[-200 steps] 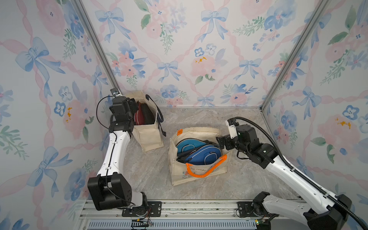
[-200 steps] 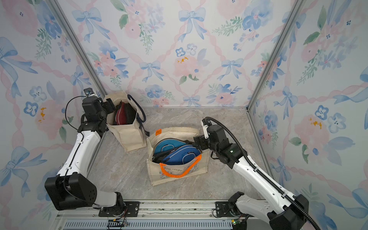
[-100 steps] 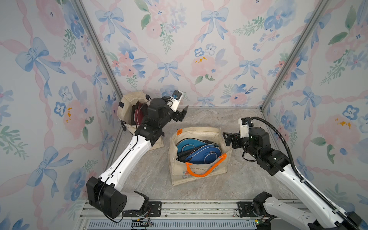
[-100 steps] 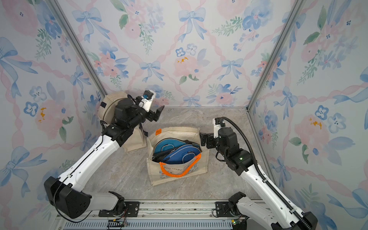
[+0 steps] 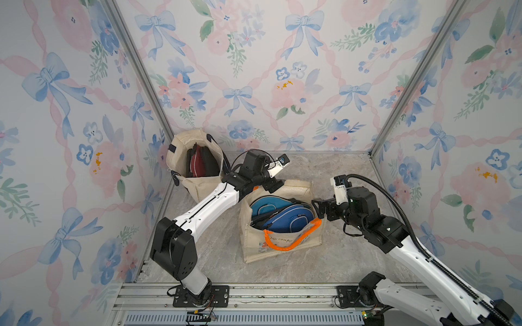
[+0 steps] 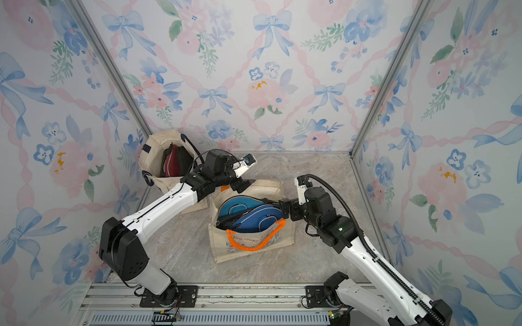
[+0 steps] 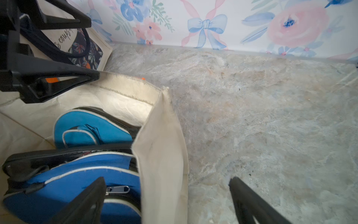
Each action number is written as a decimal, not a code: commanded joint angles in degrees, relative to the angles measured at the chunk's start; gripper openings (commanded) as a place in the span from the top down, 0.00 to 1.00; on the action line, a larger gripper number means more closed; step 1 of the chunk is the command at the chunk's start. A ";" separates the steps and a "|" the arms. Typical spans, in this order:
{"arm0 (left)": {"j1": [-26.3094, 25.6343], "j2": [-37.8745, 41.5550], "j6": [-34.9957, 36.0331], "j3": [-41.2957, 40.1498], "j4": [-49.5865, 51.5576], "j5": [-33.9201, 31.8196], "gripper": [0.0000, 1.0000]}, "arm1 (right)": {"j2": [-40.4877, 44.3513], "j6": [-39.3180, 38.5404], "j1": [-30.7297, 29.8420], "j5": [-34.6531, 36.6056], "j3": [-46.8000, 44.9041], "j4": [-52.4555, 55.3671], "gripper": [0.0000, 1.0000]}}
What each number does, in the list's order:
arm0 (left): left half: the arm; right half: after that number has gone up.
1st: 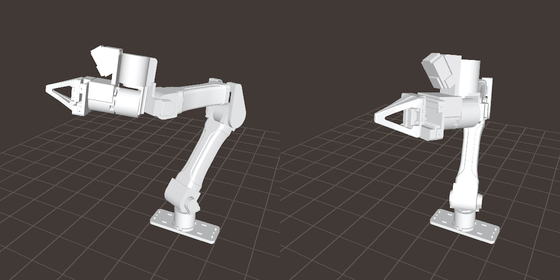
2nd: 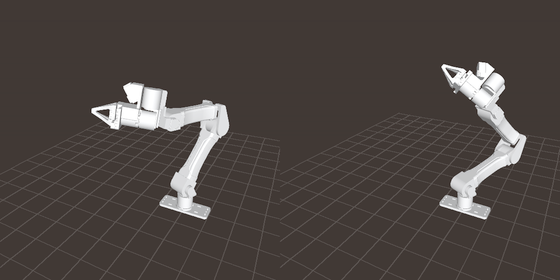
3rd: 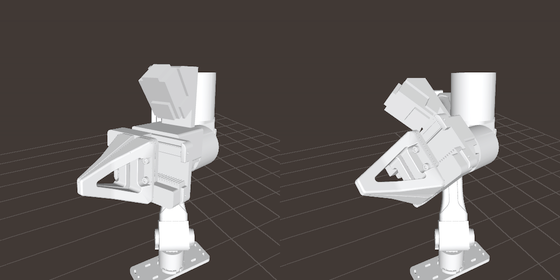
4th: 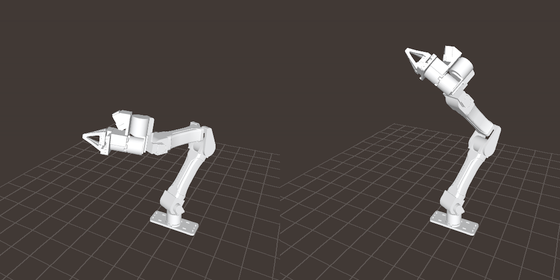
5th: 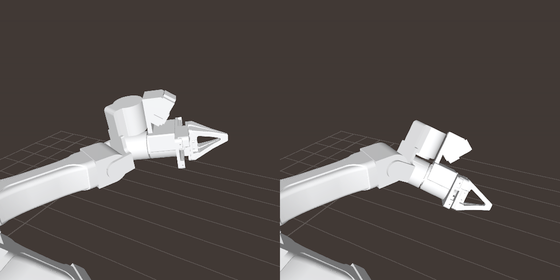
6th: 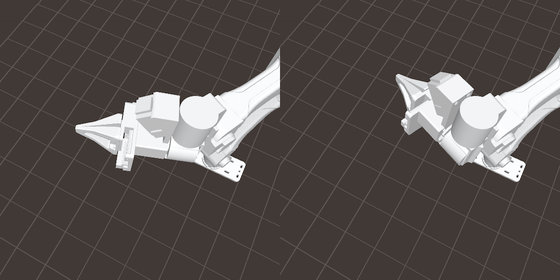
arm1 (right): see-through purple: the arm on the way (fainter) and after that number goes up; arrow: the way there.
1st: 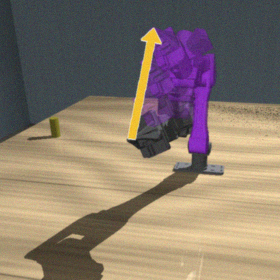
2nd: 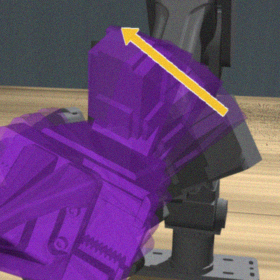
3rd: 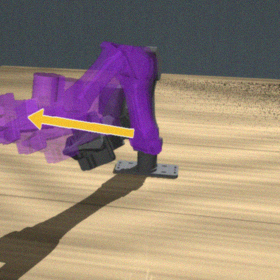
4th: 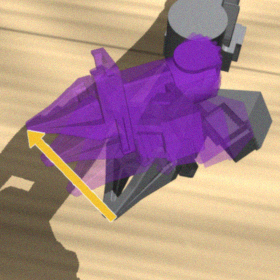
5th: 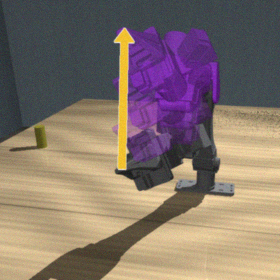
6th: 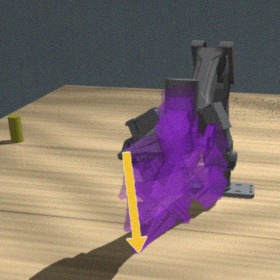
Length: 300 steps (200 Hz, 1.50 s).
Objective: Remove the ping pong set from the canvas bag
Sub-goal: Move the canvas bag to the center of the board.
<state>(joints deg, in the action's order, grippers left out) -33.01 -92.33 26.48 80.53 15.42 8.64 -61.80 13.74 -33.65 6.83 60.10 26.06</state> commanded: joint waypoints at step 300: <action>7.55 -7.06 -20.20 23.50 13.45 0.78 1.00 | -12.60 -1.27 -0.35 3.26 6.02 -3.83 0.04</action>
<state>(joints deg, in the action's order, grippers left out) -27.09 -99.83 11.81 99.61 36.12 11.31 -70.96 12.40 -34.92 9.47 62.87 24.14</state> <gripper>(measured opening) 0.049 0.958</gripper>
